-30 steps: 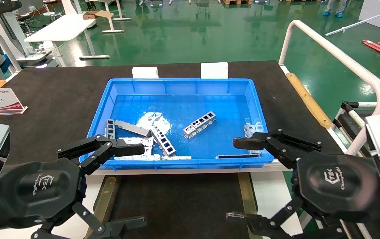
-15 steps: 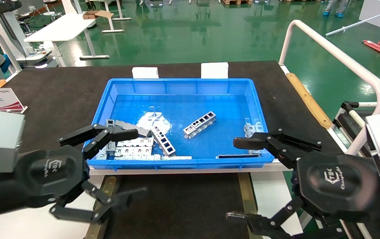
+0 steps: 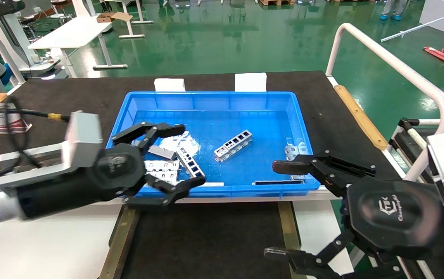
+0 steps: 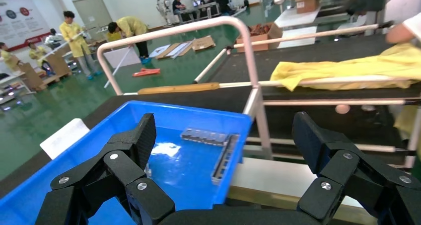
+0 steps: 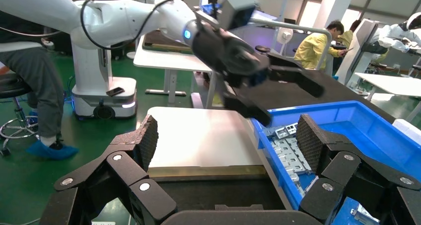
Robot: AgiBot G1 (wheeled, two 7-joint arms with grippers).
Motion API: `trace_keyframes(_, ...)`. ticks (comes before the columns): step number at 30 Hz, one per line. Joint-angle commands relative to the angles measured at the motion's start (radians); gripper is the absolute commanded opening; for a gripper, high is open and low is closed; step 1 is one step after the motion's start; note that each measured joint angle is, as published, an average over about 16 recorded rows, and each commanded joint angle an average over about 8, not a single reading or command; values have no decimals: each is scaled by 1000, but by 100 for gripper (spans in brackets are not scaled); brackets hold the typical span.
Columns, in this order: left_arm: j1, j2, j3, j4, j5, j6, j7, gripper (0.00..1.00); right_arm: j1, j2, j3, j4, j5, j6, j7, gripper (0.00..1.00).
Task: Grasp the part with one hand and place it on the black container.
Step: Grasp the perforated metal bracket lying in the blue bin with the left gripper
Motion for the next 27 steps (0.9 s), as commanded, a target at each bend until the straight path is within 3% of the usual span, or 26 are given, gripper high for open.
trace_keyframes(1,-19,30,12,27,22,-12,18,100,0,0,0,0,0,0,0,100)
trace_keyframes(18,-268,370,99,587,188,-149,283,100,0,0,0,0,0,0,0,100)
trace_keyframes(27,-354,505,101,861,212,-295,425,100,0,0,0,0,0,0,0,100)
